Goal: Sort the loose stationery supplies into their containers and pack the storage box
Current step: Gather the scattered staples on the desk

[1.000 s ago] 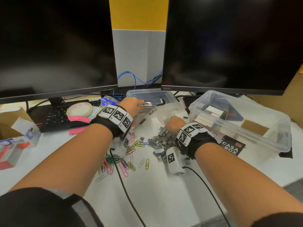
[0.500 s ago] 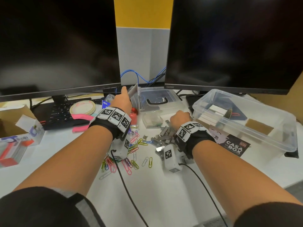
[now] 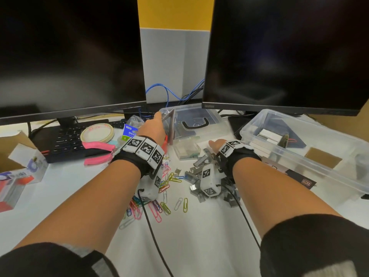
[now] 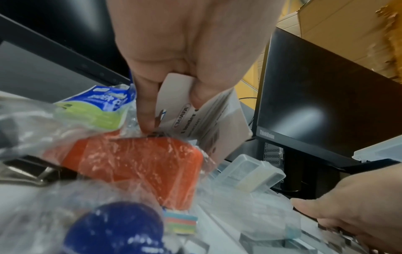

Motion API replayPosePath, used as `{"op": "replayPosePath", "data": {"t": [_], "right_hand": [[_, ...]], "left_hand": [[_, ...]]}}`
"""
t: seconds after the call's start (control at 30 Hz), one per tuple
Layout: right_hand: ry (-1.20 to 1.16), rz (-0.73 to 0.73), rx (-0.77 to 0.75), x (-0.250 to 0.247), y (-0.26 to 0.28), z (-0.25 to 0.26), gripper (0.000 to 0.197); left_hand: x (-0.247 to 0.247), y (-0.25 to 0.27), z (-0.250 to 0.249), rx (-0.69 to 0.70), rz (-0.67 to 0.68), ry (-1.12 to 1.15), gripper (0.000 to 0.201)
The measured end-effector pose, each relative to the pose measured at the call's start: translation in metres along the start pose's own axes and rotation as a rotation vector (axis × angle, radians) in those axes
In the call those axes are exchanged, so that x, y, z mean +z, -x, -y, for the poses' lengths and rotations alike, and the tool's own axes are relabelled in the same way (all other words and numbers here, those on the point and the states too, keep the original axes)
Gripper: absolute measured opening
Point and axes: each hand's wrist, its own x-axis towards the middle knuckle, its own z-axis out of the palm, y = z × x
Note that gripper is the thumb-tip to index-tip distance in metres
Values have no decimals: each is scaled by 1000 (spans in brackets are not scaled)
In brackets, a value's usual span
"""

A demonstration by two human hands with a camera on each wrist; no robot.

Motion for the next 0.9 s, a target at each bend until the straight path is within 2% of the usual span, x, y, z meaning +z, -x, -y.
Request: {"op": "replayPosePath", "data": {"t": [0.07, 0.23, 0.27, 0.37, 0.47, 0.57, 0.8, 0.9], "right_hand": [[-72, 5, 4, 6, 3, 0, 51], [-65, 53, -30, 20, 15, 11, 64], [-64, 25, -19, 24, 16, 14, 68], [-55, -50, 90, 23, 15, 22, 76], [-198, -25, 162, 13, 18, 19, 78], [-207, 57, 25, 7, 26, 14, 64], [-98, 171, -160, 6, 54, 16, 62], [-78, 124, -181, 1, 61, 18, 53]], "left_hand": [[-1, -1, 1, -3, 8, 5, 49], [-2, -1, -2, 8, 0, 7, 44], [-2, -1, -1, 8, 2, 6, 44], [1, 2, -2, 19, 6, 35, 47], [4, 9, -5, 31, 31, 68, 53], [6, 9, -4, 36, 80, 111, 64], [-3, 15, -3, 60, 76, 16, 70], [-17, 20, 2, 51, 69, 63, 73]]}}
